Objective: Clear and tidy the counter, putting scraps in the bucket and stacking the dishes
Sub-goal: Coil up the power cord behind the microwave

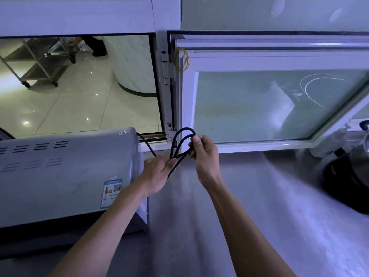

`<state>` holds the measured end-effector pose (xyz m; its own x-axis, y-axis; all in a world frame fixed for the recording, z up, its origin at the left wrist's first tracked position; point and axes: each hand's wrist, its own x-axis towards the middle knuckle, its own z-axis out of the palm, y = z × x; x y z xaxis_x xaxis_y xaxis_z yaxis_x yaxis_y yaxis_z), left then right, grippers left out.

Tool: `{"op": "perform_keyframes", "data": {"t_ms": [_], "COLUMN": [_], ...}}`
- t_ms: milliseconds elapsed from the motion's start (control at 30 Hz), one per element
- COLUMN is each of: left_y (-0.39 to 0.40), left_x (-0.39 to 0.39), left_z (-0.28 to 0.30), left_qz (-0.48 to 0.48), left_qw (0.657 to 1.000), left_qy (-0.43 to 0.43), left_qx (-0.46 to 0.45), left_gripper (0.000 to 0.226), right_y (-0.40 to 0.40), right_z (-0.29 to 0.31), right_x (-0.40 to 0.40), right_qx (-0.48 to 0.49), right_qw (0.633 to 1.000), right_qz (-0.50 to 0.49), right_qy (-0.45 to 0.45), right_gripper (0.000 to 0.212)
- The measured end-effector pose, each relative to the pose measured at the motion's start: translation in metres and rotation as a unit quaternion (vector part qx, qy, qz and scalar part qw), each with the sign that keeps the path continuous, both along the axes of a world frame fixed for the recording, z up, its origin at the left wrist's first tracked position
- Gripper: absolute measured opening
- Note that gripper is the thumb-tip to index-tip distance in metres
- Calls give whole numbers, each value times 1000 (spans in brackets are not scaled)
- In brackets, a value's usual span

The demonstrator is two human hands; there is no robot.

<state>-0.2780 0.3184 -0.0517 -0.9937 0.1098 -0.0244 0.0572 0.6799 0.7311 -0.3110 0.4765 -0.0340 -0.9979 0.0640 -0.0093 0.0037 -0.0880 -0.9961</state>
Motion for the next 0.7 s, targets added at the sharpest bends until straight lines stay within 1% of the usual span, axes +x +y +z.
{"op": "perform_keyframes", "data": {"t_ms": [133, 233, 333, 400, 467, 500, 600, 633, 700], "left_y": [-1, -3, -4, -5, -6, -6, -3, -2, -1], "left_x": [3, 1, 1, 2, 3, 3, 2, 2, 2], "left_z": [-5, -8, -8, -10, -11, -12, -10, -9, -7], "left_qz": [0, 4, 6, 10, 13, 12, 15, 14, 10], "left_qw": [999, 998, 997, 997, 996, 995, 993, 993, 992], "left_qy": [-22, -56, -70, -76, -81, -84, -96, -97, -106], "left_qx": [-23, -29, -15, -12, -32, -44, -65, -65, -64], "left_gripper": [34, 32, 29, 31, 34, 35, 42, 42, 38], "right_y": [4, 7, 7, 7, 8, 10, 18, 20, 24], "right_z": [-2, -5, -9, -11, -11, -11, -13, -14, -15], "right_x": [-3, -2, -2, -3, -4, -3, -4, -4, -6], "right_qx": [76, 99, 124, 139, 144, 142, 162, 180, 215], "right_qw": [997, 995, 992, 990, 989, 989, 982, 977, 968], "right_qz": [17, 10, 6, 6, 7, 13, 44, 53, 57], "right_qy": [0, 2, 9, 20, 33, 42, 83, 98, 119], "right_gripper": [28, 35, 39, 31, 14, 10, 36, 39, 39]}}
